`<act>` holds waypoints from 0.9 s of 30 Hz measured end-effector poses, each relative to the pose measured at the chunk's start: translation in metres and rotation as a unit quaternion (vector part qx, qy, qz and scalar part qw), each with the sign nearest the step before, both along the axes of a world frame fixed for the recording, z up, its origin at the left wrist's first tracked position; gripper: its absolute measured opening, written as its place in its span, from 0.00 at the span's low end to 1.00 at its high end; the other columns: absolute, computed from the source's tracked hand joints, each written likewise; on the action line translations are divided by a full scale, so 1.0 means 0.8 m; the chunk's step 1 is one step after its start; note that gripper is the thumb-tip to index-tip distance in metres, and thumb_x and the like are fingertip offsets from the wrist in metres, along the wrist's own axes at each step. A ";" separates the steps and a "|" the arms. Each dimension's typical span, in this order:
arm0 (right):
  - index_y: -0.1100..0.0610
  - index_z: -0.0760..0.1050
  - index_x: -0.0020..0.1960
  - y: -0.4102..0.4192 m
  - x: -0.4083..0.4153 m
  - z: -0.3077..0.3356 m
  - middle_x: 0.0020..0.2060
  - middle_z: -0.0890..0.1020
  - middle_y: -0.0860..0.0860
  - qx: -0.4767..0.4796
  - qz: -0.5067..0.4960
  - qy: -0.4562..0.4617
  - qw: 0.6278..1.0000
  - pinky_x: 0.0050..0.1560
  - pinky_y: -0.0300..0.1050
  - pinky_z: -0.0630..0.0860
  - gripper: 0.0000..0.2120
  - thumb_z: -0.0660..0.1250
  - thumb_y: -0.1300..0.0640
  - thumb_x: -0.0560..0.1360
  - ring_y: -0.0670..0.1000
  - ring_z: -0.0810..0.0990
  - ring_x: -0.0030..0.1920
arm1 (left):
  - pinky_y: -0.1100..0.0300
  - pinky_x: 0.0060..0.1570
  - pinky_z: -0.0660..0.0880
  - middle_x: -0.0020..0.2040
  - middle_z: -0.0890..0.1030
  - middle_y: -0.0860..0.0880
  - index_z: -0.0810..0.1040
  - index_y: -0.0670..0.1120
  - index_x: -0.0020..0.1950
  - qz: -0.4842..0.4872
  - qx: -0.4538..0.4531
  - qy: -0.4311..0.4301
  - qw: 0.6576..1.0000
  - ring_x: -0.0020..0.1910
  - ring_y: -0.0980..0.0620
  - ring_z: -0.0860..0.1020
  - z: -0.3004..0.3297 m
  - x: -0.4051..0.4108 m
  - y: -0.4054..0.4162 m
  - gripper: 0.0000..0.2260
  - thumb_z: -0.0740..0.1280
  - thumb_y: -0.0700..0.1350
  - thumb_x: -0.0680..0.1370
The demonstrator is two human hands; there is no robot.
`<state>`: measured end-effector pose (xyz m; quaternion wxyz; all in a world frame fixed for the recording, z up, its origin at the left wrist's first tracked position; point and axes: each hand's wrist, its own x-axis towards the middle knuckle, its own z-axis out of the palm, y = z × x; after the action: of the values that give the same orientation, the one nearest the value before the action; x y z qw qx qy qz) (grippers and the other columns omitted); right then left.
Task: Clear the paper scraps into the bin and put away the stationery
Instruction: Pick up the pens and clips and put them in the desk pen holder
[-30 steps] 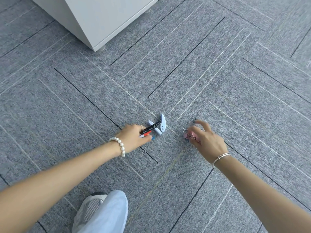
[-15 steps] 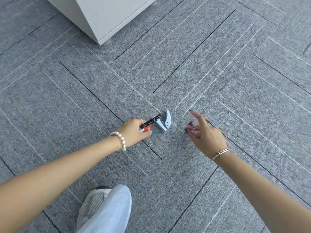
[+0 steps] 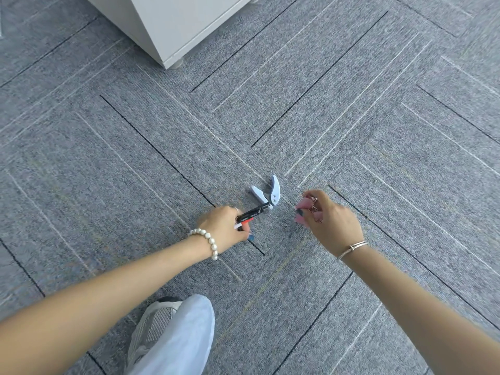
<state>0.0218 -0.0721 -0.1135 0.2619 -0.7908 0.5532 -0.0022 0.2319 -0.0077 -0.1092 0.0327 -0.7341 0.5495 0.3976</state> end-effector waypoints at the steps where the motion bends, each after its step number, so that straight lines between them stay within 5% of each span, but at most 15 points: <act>1: 0.53 0.67 0.62 0.000 0.001 -0.001 0.44 0.84 0.50 0.003 -0.003 -0.002 1.000 0.33 0.44 0.79 0.18 0.63 0.50 0.74 0.49 0.81 0.38 | 0.67 0.19 0.63 0.30 0.75 0.54 0.78 0.49 0.45 0.008 0.003 0.017 1.000 0.21 0.59 0.66 -0.001 0.000 0.001 0.05 0.68 0.49 0.73; 5: 0.50 0.68 0.61 -0.001 0.008 0.004 0.47 0.83 0.48 0.025 0.006 -0.031 0.999 0.37 0.42 0.80 0.17 0.64 0.51 0.73 0.47 0.82 0.42 | 0.69 0.17 0.62 0.30 0.72 0.53 0.75 0.45 0.42 0.117 0.013 0.129 0.985 0.22 0.58 0.64 0.006 0.002 -0.012 0.07 0.68 0.48 0.73; 10: 0.47 0.61 0.67 0.003 0.023 0.028 0.50 0.82 0.46 0.090 0.105 -0.022 0.990 0.41 0.38 0.78 0.25 0.64 0.51 0.73 0.44 0.81 0.44 | 0.69 0.19 0.65 0.27 0.70 0.53 0.77 0.46 0.41 0.266 0.002 0.272 0.925 0.22 0.59 0.66 0.030 -0.001 -0.048 0.06 0.71 0.46 0.71; 17: 0.51 0.68 0.62 0.006 0.032 0.031 0.49 0.81 0.48 0.112 0.074 -0.077 0.988 0.47 0.43 0.79 0.19 0.64 0.51 0.73 0.47 0.80 0.44 | 0.66 0.20 0.65 0.24 0.72 0.54 0.78 0.46 0.40 0.248 0.038 0.339 0.907 0.18 0.60 0.66 0.029 -0.019 -0.060 0.03 0.72 0.44 0.70; 23: 0.51 0.70 0.56 0.009 0.026 0.027 0.45 0.81 0.49 0.149 0.069 -0.104 0.981 0.41 0.40 0.79 0.12 0.64 0.53 0.73 0.44 0.79 0.39 | 0.66 0.21 0.65 0.19 0.73 0.56 0.78 0.45 0.41 0.206 0.060 0.340 0.916 0.19 0.60 0.66 0.034 -0.016 -0.059 0.03 0.71 0.41 0.70; 27: 0.51 0.72 0.53 0.010 0.024 0.020 0.34 0.78 0.45 0.146 0.079 -0.099 0.981 0.28 0.29 0.63 0.08 0.63 0.53 0.74 0.36 0.70 0.28 | 0.67 0.20 0.63 0.17 0.70 0.57 0.78 0.48 0.39 0.157 0.027 0.289 0.944 0.19 0.60 0.65 0.033 -0.015 -0.060 0.04 0.72 0.44 0.70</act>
<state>0.0413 -0.0639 -0.0972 0.4274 -0.7810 0.4548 0.0209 0.2198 -0.0553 -0.0828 -0.1706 -0.6633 0.4026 0.6073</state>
